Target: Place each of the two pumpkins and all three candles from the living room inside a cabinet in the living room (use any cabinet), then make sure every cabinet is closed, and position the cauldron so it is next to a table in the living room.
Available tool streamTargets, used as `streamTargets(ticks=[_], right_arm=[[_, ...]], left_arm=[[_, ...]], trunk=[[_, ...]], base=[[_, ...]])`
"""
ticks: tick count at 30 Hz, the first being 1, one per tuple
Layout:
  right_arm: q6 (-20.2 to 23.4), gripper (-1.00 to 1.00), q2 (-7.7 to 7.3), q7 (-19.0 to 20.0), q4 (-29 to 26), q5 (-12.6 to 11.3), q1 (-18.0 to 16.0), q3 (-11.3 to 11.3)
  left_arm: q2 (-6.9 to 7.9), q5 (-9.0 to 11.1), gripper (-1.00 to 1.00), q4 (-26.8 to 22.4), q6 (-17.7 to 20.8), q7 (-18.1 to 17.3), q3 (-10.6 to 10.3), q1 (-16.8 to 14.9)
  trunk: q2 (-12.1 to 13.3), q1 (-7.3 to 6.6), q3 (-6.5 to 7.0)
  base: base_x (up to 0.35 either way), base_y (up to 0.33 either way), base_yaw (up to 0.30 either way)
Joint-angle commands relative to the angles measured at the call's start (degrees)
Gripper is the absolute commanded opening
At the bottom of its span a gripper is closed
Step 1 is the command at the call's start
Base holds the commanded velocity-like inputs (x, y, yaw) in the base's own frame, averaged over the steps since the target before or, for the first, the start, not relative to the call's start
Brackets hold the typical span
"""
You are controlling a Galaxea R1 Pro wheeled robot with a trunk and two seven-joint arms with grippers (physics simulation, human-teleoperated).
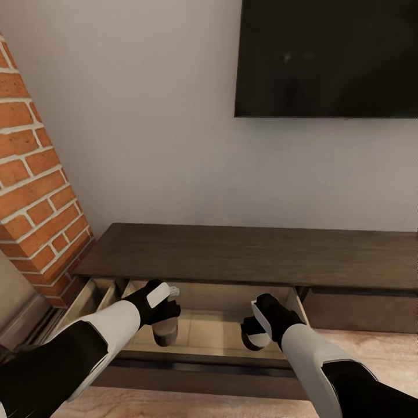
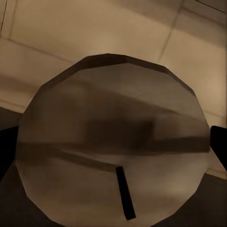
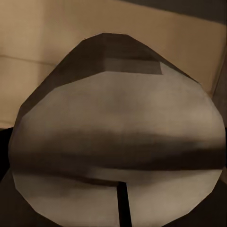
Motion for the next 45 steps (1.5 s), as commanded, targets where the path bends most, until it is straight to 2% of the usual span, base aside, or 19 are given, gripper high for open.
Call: streamTargets(ticks=[1, 14, 23, 32, 37, 45], right_arm=[[-0.01, -1.00, 0.00, 0.00, 0.00, -0.01, -0.01, 0.00], [-0.10, -1.00, 0.00, 0.16, 0.00, -0.01, 0.07, 0.05], [-0.08, -1.00, 0.07, 0.18, 0.00, -0.01, 0.07, 0.08], [-0.11, -1.00, 0.10, 0.15, 0.09, -0.01, 0.15, 0.08], [0.00, -1.00, 0.31, -0.05, 0.33, -0.15, 0.16, 0.10], [-0.36, -1.00, 0.18, -0.09, 0.79, -0.41, 0.16, -0.05]], left_arm=[[-0.02, -0.04, -1.00, -0.01, -0.01, 0.00, -0.03, -0.01], [-0.10, -0.04, -1.00, 0.05, -0.01, 0.00, -0.03, -0.01], [0.21, 0.06, -1.00, 0.04, 0.07, -0.82, 0.01, -0.01], [0.30, 0.04, -1.00, 0.21, 0.07, -1.40, 0.01, -0.01], [0.12, 0.09, -1.00, 0.30, -0.07, -1.65, 0.00, 0.19], [-0.01, -0.02, -1.00, 0.40, -0.13, -4.23, -0.04, 3.11]], trunk=[[-0.42, 0.22, -0.17], [-5.63, 3.08, -2.50], [-5.63, 3.08, -2.50], [-5.63, 3.08, -2.50], [-5.63, 3.08, -2.50], [-5.63, 3.08, -2.50]], base=[[0.000, 0.000, -0.043], [0.000, 0.000, -0.003], [0.005, 0.000, 0.000], [0.256, -0.045, 0.000], [0.052, -0.013, 0.000], [0.003, -0.001, 0.000]])
